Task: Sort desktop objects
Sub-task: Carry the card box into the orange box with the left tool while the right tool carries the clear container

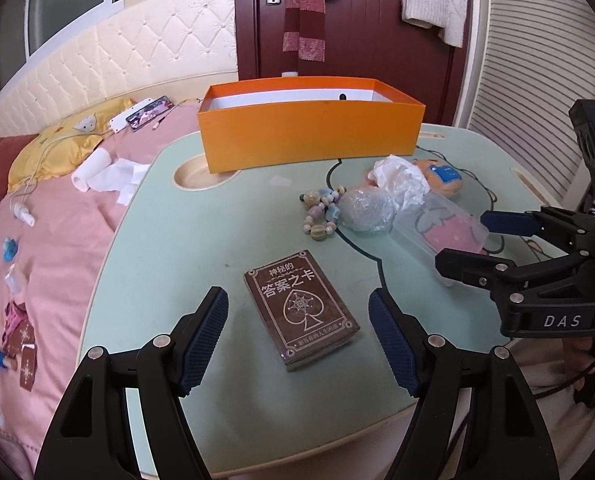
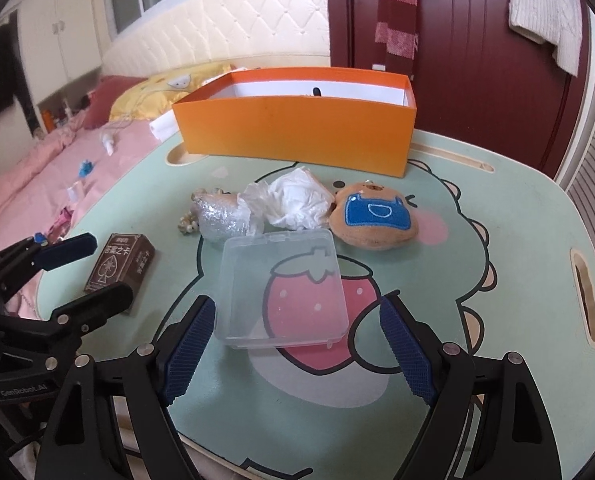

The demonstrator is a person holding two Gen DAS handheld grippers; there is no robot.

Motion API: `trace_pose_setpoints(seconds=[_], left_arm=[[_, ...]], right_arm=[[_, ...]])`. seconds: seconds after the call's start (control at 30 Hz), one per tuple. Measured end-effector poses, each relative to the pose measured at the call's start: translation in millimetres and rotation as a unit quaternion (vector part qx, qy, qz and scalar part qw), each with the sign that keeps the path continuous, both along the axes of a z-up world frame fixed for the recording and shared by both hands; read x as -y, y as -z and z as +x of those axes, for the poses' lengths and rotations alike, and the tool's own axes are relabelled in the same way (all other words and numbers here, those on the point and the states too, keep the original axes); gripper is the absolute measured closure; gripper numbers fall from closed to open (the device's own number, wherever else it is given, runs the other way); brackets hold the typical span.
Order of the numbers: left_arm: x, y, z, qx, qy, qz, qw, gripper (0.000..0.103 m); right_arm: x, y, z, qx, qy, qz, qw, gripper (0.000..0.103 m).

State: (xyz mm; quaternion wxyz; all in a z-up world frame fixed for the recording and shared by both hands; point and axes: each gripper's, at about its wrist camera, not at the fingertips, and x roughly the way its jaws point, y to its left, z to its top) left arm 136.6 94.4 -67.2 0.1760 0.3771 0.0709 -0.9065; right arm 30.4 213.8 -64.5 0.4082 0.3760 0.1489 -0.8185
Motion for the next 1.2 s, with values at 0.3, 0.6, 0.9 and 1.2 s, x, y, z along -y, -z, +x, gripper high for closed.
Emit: trace_pose_setpoints(seconds=[0.3, 0.6, 0.9, 1.2], left_arm=[[14.2, -5.5, 9.8, -0.033, 0.005, 0.049, 0.9982, 0.056], [16.7, -12.8, 14.3, -0.054, -0.002, 0.045, 0.9975, 0.056], [26.8, -41.7, -13.8, -0.089, -0.002, 0.014, 0.9959, 0.056], [50.3, -83.5, -80.4, -0.120, -0.002, -0.011, 0.9928, 0.056]], right_arm=[[5.8, 0.6, 10.4, -0.046, 0.005, 0.025, 0.999, 0.037], [-0.8, -11.7, 14.9, -0.063, 0.000, -0.007, 0.998, 0.037], [-4.6, -37.0, 9.9, -0.081, 0.013, -0.046, 0.996, 0.037], [8.1, -77.6, -14.1, -0.129, 0.029, -0.062, 0.989, 0.037]])
